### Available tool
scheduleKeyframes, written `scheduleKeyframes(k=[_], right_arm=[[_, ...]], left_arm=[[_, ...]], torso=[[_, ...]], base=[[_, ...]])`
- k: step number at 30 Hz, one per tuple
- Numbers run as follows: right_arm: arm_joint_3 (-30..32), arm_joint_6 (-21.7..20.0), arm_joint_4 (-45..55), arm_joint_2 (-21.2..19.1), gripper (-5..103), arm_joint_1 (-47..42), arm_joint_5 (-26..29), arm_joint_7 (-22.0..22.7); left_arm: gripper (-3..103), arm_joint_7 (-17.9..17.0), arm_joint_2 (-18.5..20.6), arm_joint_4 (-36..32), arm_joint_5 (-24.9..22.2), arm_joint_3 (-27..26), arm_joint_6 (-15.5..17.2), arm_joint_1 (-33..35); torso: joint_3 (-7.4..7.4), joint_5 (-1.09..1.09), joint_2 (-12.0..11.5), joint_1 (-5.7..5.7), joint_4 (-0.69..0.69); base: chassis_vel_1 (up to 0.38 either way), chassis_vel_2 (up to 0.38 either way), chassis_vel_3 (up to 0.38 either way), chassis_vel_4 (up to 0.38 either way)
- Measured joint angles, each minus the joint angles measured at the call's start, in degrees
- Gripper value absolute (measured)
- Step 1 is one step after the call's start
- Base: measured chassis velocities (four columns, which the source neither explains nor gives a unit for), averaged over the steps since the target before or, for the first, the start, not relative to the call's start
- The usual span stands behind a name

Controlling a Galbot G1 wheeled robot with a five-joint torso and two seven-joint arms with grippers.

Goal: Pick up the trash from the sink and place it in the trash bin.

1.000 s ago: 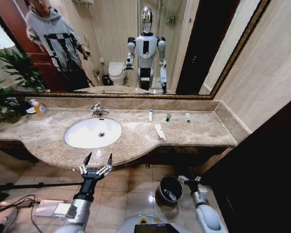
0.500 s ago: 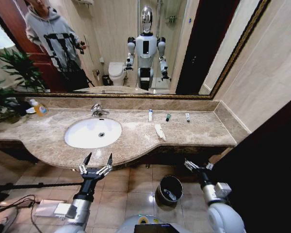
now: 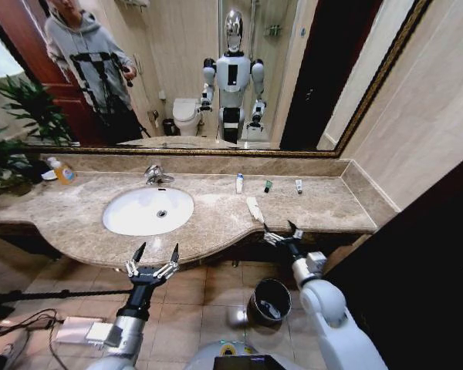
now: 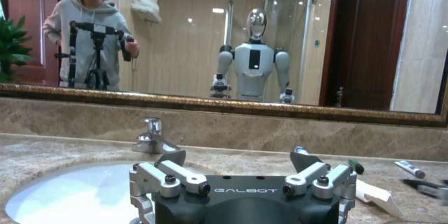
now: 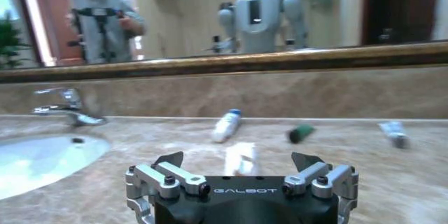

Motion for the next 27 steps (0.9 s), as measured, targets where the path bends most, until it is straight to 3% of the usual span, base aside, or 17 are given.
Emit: scheduleKeyframes(k=[5, 16, 22, 23, 26, 27], right_arm=[[-4.40, 0.59, -6.03, -0.67, 100, 6.37, -0.53, -0.27], [-6.96, 1.32, -17.38, -1.17, 103, 14.81, -0.84, 0.46], [-6.87, 1.44, -20.08, -0.73, 79, 15.97, -0.90, 0.45], [-6.87, 1.44, -20.08, -0.73, 79, 15.97, -0.90, 0.45], [-6.48, 1.57, -20.28, -0.28, 62, 15.89, -0.72, 0.40], [-6.48, 1.57, -20.28, -0.28, 62, 15.89, -0.72, 0.40]], left_arm=[[100, -0.01, 0.00, 0.00, 0.00, 0.00, 0.00, 0.00], [100, 0.00, 0.00, -0.01, 0.00, 0.00, 0.00, 0.00], [100, 0.00, 0.00, 0.00, 0.00, 0.00, 0.00, 0.00], [100, 0.00, 0.00, 0.00, 0.00, 0.00, 0.00, 0.00], [100, 0.00, 0.00, -0.01, 0.00, 0.00, 0.00, 0.00], [100, 0.00, 0.00, -0.01, 0.00, 0.00, 0.00, 0.00]], torso=[[0.00, 0.01, 0.00, 0.00, 0.00], [0.00, 0.00, 0.00, 0.00, 0.00], [0.00, 0.00, 0.00, 0.00, 0.00], [0.00, 0.00, 0.00, 0.00, 0.00], [0.00, 0.00, 0.00, -0.01, 0.00], [0.00, 0.00, 0.00, -0.01, 0.00]], base=[[0.000, 0.000, 0.000, 0.000], [0.000, 0.000, 0.000, 0.000], [0.000, 0.000, 0.000, 0.000], [0.000, 0.000, 0.000, 0.000], [0.000, 0.000, 0.000, 0.000], [0.000, 0.000, 0.000, 0.000]])
